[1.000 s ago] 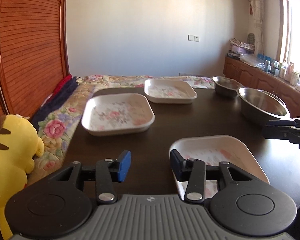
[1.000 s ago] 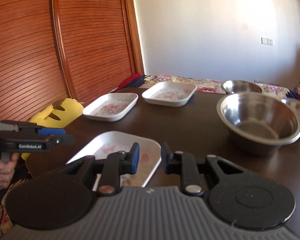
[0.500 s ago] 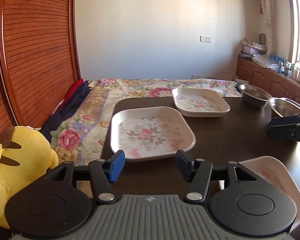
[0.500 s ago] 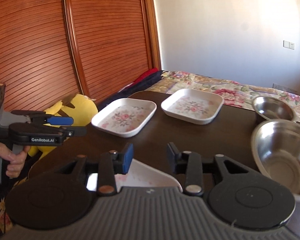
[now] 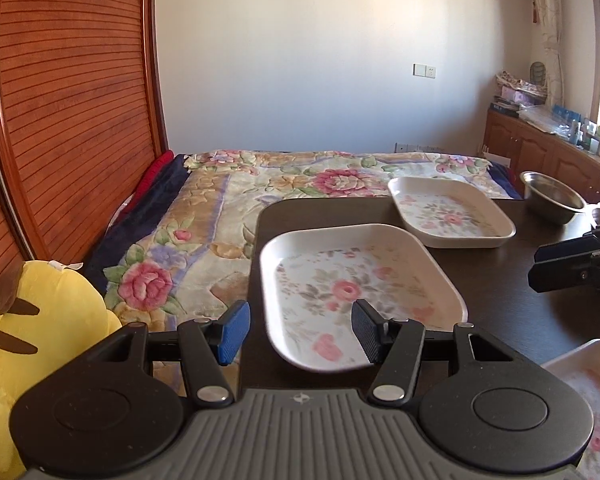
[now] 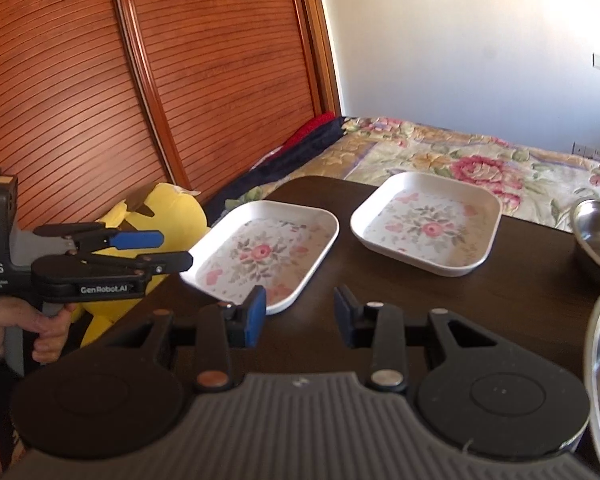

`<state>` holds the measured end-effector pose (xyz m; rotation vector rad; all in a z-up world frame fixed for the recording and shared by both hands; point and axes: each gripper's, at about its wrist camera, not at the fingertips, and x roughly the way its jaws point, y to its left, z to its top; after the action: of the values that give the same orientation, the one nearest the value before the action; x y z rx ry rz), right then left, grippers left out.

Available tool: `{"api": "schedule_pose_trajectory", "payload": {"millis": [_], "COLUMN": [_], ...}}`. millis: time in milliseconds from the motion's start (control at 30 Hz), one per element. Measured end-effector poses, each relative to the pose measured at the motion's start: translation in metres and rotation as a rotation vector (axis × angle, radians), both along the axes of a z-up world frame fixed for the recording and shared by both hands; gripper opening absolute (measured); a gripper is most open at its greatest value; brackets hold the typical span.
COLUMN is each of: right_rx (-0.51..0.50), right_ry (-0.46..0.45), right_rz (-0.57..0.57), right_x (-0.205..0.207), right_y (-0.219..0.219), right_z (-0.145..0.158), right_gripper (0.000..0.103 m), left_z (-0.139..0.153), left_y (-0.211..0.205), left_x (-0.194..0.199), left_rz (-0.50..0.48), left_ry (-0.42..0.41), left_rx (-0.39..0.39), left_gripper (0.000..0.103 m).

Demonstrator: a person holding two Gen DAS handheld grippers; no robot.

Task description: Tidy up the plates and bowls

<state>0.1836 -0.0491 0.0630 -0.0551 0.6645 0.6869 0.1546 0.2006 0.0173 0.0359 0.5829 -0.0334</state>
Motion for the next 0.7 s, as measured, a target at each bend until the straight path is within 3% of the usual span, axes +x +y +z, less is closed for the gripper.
{"api": "schedule_pose_trajectory", "payload": {"millis": [133, 500, 700], "right_rx": [-0.012, -0.057, -0.075], "right_ry": [0.037, 0.112, 0.14], "right_rz": [0.007, 0.012, 0.013], "right_x": [0.015, 0.053, 0.065], "right_y": [0.013, 0.038, 0.045], "right_z": [-0.004, -0.02, -0.029], "right_gripper": [0.039, 0.038, 0.03], "left_z": [-0.006, -0.021, -0.025], "left_y": [0.01, 0.019, 0.02], "left_x": [0.014, 0.036, 0.042], "left_rz": [0.01, 0.02, 0.018], "left_ry": [0.022, 0.057, 0.068], "left_rx": [-0.01, -0.032, -0.044], "left_gripper": [0.059, 0.036, 0.033]}}
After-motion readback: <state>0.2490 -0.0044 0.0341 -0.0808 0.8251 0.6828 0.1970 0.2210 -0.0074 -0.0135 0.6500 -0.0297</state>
